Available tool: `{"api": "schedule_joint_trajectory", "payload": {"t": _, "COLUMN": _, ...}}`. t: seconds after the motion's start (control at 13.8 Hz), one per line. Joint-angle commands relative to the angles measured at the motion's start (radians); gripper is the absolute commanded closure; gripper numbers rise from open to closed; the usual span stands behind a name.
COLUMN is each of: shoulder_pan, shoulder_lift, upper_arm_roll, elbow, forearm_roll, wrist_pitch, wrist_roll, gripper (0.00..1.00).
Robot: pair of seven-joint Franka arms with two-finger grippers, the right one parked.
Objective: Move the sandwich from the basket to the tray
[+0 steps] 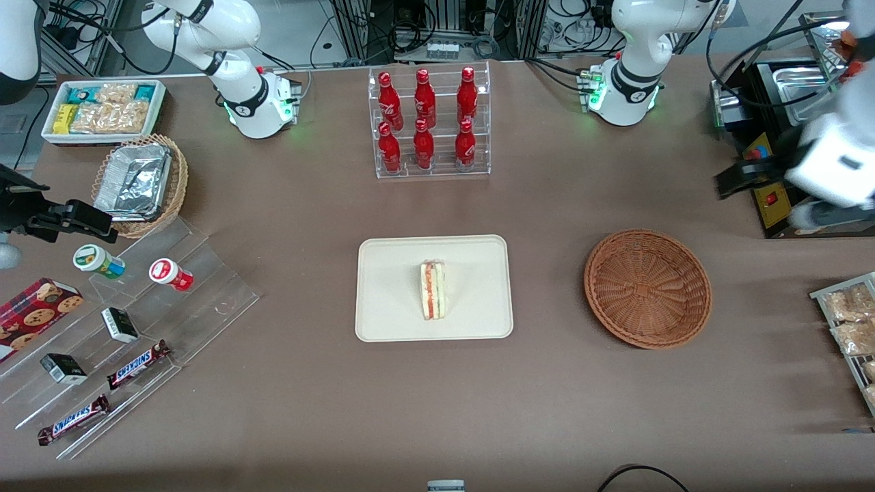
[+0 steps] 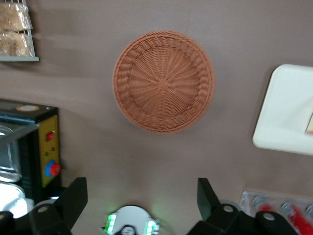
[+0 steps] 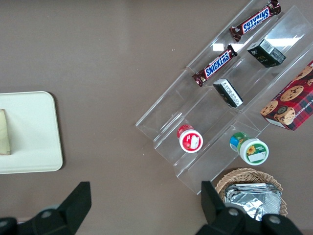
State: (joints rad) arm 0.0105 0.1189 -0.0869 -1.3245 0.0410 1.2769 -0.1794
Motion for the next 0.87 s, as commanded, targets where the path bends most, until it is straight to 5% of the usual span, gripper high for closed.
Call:
{"api": "schedule_joint_trajectory", "payload": {"t": 0.0, "shoulder_pan": -0.024, "shoulder_lift": -0.077, "upper_arm_roll": 0.108, "elbow": -0.079, "forearm_roll": -0.029, "wrist_pitch": -0.019, "wrist_roll": 0.177, "gripper": 0.01}}
{"api": "schedule_joint_trajectory", "payload": {"t": 0.43, "shoulder_pan": -0.024, "shoulder_lift": -0.231, "upper_arm_roll": 0.154, "elbow": -0.286, "forearm_roll": -0.02, "wrist_pitch": 0.071, "wrist_roll": 0.229, "gripper": 0.01}}
{"api": "schedule_joint_trajectory", "payload": {"t": 0.8, "shoulder_pan": -0.032, "shoulder_lift": -0.177, "upper_arm_roll": 0.15, "elbow": -0.205, "forearm_roll": -0.024, "wrist_pitch": 0.065, "wrist_roll": 0.23, "gripper": 0.01}}
